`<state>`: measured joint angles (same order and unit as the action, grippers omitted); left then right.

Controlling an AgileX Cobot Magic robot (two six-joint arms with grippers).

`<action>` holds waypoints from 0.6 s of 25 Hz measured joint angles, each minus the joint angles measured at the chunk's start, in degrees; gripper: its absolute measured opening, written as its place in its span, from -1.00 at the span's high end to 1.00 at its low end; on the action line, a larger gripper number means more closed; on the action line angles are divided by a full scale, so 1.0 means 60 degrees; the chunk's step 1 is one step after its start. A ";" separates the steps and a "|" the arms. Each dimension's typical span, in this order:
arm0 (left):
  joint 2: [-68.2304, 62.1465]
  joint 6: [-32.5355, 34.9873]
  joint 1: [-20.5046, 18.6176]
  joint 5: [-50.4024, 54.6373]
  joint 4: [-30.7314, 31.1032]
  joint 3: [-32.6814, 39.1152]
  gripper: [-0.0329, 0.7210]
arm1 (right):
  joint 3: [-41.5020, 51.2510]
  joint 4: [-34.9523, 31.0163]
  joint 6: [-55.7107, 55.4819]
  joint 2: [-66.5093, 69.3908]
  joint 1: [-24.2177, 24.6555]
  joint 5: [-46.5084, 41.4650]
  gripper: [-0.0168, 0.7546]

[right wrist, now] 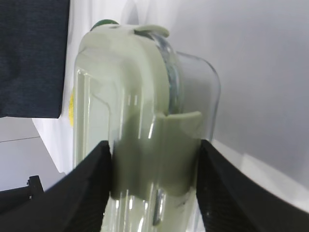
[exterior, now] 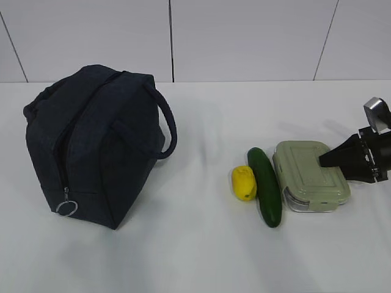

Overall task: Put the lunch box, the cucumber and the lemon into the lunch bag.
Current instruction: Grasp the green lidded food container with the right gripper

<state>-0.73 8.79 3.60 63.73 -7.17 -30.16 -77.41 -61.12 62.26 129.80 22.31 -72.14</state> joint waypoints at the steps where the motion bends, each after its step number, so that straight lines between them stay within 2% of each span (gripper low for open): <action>1: 0.0000 0.0000 0.0000 0.0000 0.0000 0.0000 0.29 | 0.0000 0.0000 0.0000 0.0000 0.0000 0.0000 -0.08; 11: -0.0035 0.0000 0.0000 -0.0139 0.0000 -0.0119 0.30 | 0.0000 0.0000 -0.0021 0.0000 0.0000 0.0000 -0.08; 15: -0.0827 0.0078 0.0000 -0.0159 -0.0015 -0.0553 0.46 | 0.0000 0.0040 -0.0173 0.0000 0.0000 0.0000 -0.08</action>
<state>-5.70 9.26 3.60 62.78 -7.27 -33.49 -77.41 -60.88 61.22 129.80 22.31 -72.14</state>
